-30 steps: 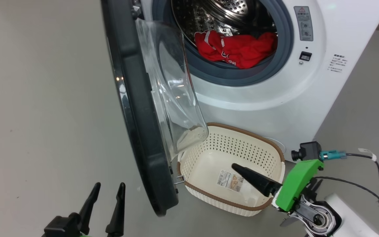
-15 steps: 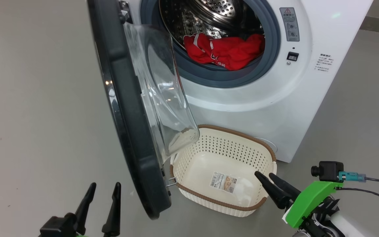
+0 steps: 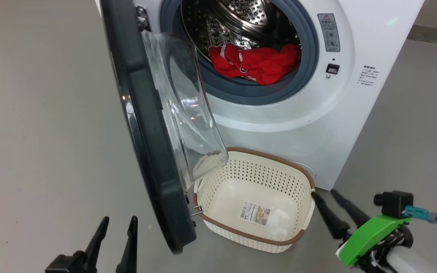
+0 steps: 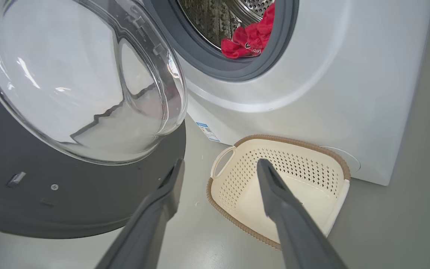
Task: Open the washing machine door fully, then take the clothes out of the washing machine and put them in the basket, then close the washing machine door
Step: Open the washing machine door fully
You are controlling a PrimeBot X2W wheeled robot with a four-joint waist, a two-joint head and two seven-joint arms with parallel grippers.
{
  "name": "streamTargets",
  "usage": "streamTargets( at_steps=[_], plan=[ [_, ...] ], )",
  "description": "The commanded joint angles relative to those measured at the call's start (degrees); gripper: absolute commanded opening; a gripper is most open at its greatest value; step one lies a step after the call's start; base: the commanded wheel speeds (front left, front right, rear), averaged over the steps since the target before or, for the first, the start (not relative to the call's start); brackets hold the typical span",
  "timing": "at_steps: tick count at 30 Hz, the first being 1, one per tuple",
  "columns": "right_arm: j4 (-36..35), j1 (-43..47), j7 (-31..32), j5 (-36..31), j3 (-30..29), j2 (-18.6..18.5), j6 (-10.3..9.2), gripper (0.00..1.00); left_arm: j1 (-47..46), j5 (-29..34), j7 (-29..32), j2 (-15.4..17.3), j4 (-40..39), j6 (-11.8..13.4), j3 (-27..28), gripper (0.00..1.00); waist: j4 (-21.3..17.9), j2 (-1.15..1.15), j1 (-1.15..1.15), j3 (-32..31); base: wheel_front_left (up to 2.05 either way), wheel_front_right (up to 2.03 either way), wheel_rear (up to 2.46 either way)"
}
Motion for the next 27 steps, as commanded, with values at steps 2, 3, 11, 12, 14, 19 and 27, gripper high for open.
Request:
streamTargets(
  at_steps=[2, 3, 11, 12, 14, 19, 27],
  plan=[
    [-2.1, 1.0, -0.8, -3.6, -3.1, 0.2, 0.28, 1.00, -0.7, 0.6, -0.7, 0.6, -1.2, -0.3, 2.2, 1.00, -0.1, 0.00, 0.00, 0.1, 0.00, 0.00, 0.00],
    [-2.6, 1.7, -0.8, -5.3, -4.6, 0.6, 0.28, 1.00, -0.7, 0.6, -0.7, 0.6, -1.2, -0.3, 2.2, 1.00, -0.1, 0.00, 0.00, 0.1, 0.00, 0.00, 0.00],
    [-8.0, 6.4, -0.8, -19.5, -14.0, 4.1, 0.28, 1.00, -0.9, 0.6, -0.7, 0.6, -1.3, -0.3, 2.2, 1.00, 0.0, 0.00, 0.00, 0.3, 0.00, 0.00, 0.00],
    [-8.9, 7.0, -0.8, -21.3, -15.2, 4.5, 0.28, 1.00, -0.9, 0.6, -0.7, 0.6, -1.4, -0.3, 2.3, 1.00, 0.0, 0.00, 0.00, 0.3, 0.00, 0.00, 0.00],
    [-10.6, 8.2, -0.8, -24.0, -17.5, 5.6, 0.28, 1.00, -0.9, 0.7, -0.7, 0.6, -1.5, -0.3, 2.4, 1.00, 0.0, 0.00, 0.00, 0.4, 0.00, 0.00, 0.00],
    [-13.6, 10.9, -0.8, -29.7, -22.7, 7.8, 0.28, 1.00, -1.2, 0.7, -0.7, 0.6, -1.7, -0.3, 2.4, 1.00, 0.2, 0.00, 0.00, 0.9, 0.00, 0.00, 0.00],
    [-11.9, 13.3, -0.8, -35.1, -26.3, 9.6, 0.28, 1.00, -1.3, 0.5, -0.7, 0.6, -1.4, -0.3, 2.4, 1.00, 0.3, 0.00, 0.00, 1.0, 0.00, 0.00, 0.00]
  ],
)
